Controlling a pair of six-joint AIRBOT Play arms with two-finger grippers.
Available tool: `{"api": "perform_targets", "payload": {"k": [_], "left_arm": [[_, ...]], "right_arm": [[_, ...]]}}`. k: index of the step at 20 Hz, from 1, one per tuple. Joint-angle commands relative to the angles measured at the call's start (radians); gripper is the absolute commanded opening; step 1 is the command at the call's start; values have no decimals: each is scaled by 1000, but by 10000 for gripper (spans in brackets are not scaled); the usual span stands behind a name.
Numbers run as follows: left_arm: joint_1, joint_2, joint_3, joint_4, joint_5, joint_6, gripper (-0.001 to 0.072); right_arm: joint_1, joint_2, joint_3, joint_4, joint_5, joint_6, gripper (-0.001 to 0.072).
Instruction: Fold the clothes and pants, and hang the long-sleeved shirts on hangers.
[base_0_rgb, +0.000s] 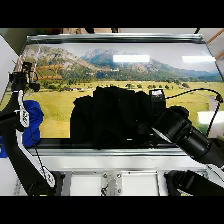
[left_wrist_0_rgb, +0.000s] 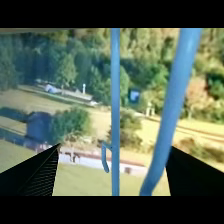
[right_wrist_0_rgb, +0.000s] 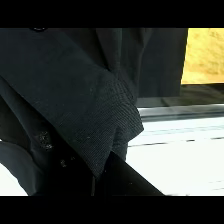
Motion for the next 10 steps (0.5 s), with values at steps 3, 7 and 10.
{"api": "perform_targets", "payload": {"k": [3, 7, 10], "left_arm": [[15, -27, 1, -8, 47, 5, 714], [15, -39, 1, -34, 44, 5, 713], [15, -39, 2, -34, 28, 4, 433]], "right_arm": [[1, -7, 0, 5, 0, 43, 19], [1, -7, 0, 34, 0, 43, 19], [1, -7, 0, 35, 0, 43, 19]]}}
